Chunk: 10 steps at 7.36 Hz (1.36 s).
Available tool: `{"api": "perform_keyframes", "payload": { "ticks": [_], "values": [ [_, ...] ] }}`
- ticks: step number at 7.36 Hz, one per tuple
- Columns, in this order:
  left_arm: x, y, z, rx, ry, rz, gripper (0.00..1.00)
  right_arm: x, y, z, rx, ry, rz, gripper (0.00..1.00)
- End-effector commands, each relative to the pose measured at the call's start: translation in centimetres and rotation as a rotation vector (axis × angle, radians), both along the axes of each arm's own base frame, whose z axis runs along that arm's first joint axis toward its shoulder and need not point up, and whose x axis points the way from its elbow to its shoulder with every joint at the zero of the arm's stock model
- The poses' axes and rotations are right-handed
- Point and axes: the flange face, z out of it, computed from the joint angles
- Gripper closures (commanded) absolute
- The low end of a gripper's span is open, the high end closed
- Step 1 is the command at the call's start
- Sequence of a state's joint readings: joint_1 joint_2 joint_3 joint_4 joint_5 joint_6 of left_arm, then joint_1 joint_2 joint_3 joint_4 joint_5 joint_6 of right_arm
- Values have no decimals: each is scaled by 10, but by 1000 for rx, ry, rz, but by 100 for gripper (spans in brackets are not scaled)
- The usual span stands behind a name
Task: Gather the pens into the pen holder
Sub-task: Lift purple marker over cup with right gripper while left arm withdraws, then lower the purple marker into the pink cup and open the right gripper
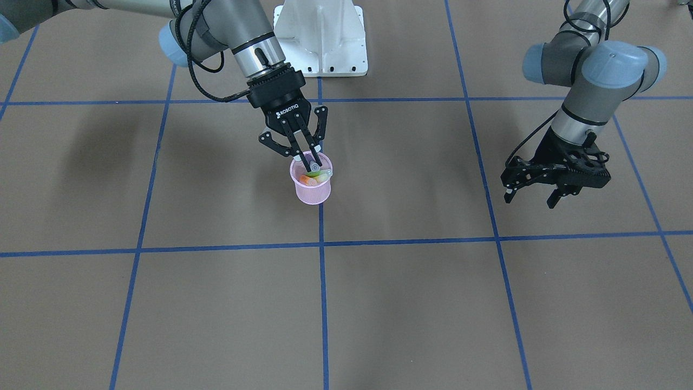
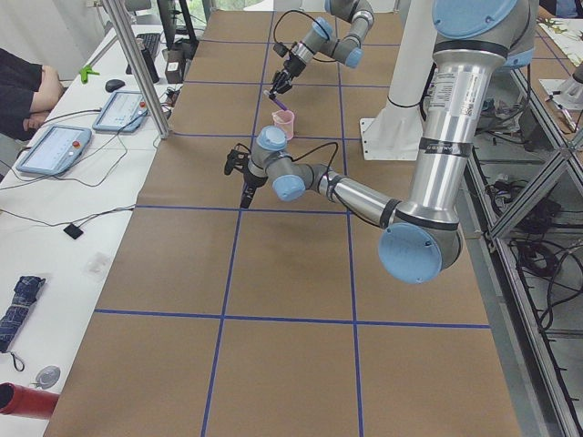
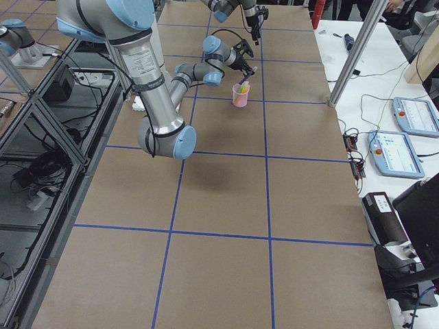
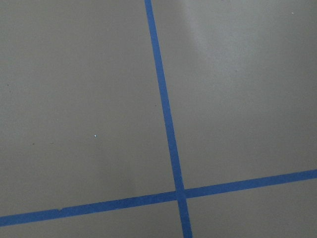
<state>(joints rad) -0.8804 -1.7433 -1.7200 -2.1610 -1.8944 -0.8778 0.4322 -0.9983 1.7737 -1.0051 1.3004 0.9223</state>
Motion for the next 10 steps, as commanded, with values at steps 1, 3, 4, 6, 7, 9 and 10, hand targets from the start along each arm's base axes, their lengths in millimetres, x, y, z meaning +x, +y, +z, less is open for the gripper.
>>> {"api": "perform_keyframes", "payload": {
  "ticks": [1, 3, 4, 6, 7, 9, 10],
  "values": [
    [-1, 1, 7, -6, -5, 0, 0, -8, 4, 9, 3, 24, -12, 100],
    [0, 0, 9, -8, -7, -2, 0, -14, 6, 13, -2, 35, -17, 100],
    [0, 0, 9, -8, -7, -2, 0, -17, 4, 17, -6, 44, -17, 100],
    [0, 0, 11, -10, -9, -3, 0, -25, 5, 23, -9, 56, -17, 100],
    [0, 0, 11, -11, -10, -3, 0, -26, 5, 24, -8, 58, -13, 100],
    [0, -1, 11, -11, -10, -3, 0, -26, 6, 16, -4, 40, -12, 46],
    [1, 0, 11, -10, -9, -2, 0, -27, 5, 18, -5, 40, -2, 1]
  ]
}}
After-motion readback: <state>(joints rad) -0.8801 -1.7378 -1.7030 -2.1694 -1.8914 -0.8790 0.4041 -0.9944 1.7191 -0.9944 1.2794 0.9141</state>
